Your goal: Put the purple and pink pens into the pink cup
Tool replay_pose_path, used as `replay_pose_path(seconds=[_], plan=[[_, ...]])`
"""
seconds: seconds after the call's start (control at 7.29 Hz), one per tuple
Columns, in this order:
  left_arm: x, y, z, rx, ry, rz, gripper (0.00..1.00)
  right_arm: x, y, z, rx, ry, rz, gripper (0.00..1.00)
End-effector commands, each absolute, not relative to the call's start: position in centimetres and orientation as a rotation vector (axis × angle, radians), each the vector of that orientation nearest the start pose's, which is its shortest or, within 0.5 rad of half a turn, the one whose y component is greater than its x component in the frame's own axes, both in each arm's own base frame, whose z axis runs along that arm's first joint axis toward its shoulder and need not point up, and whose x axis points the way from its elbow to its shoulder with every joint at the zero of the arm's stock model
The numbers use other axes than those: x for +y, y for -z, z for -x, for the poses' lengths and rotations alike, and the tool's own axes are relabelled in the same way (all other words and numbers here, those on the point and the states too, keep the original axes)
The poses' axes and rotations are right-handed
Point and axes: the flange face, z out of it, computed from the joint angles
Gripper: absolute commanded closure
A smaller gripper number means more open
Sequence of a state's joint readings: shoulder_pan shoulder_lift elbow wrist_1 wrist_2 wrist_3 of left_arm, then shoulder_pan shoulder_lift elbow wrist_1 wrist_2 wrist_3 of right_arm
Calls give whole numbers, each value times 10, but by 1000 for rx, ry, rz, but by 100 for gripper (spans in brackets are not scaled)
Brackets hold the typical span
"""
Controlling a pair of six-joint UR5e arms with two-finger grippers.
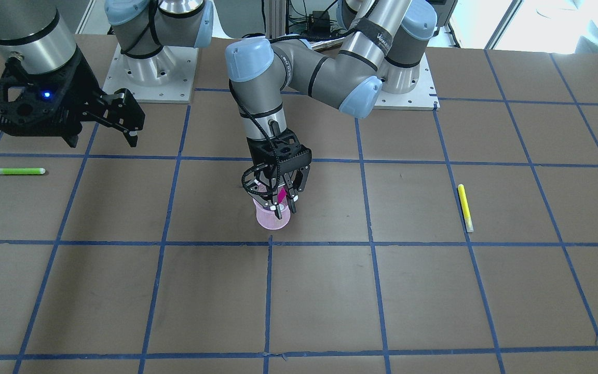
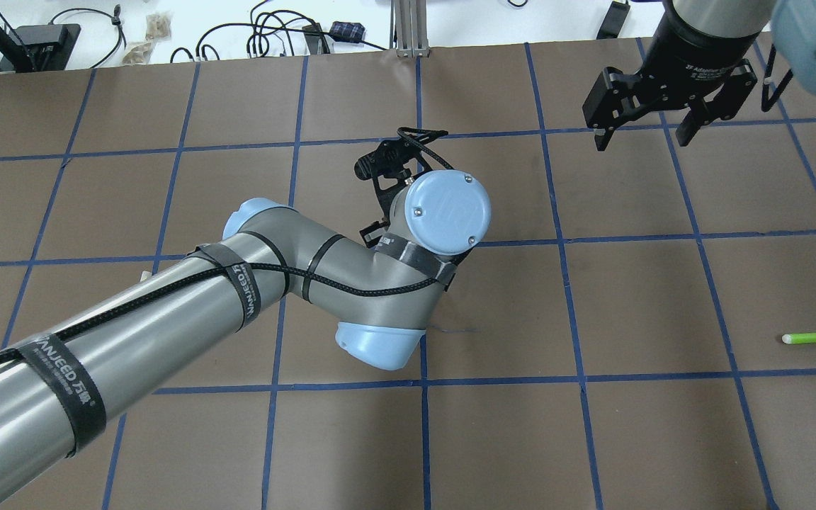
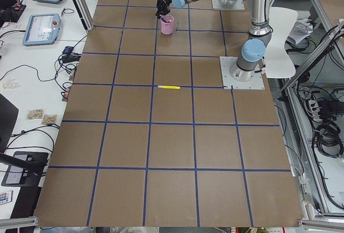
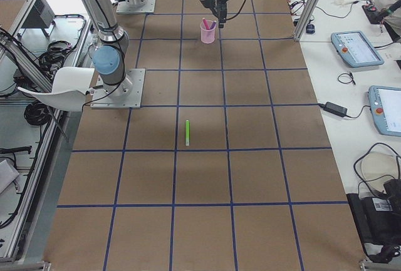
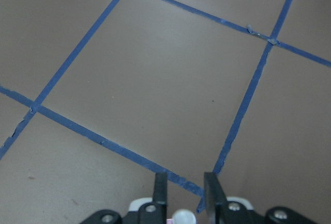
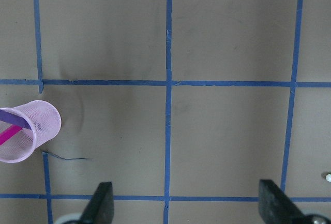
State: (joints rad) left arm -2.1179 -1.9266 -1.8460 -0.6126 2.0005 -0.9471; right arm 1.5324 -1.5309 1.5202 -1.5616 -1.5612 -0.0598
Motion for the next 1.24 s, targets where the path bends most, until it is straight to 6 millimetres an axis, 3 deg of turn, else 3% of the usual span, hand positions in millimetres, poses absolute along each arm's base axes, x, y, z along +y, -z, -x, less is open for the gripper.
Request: replay_pose_path(seconds=[0.0, 0.27, 0.41, 0.55, 0.69, 0.96, 1.1], plan=[[-454, -281, 388, 2876, 806, 675, 0, -514, -493, -115, 3132, 5, 34, 0], [-463, -312, 384, 2987, 773, 542, 0, -514, -492, -115, 3132, 3, 34, 0], [-480, -322, 364, 2977, 679, 459, 0, -514, -492, -115, 3131, 3, 34, 0], [-502, -332, 333, 3004, 512, 499, 0, -514, -493, -116, 3132, 8, 36, 0], [-520, -355, 301, 3042, 436, 373, 0, -513, -497, -118, 3131, 20, -14, 0], [-543, -403, 228, 3077, 303, 402, 0, -515, -497, -118, 3129, 29, -65, 0], [-550, -412, 181, 3156, 149, 388, 0, -515, -497, -119, 3118, 36, -55, 0]])
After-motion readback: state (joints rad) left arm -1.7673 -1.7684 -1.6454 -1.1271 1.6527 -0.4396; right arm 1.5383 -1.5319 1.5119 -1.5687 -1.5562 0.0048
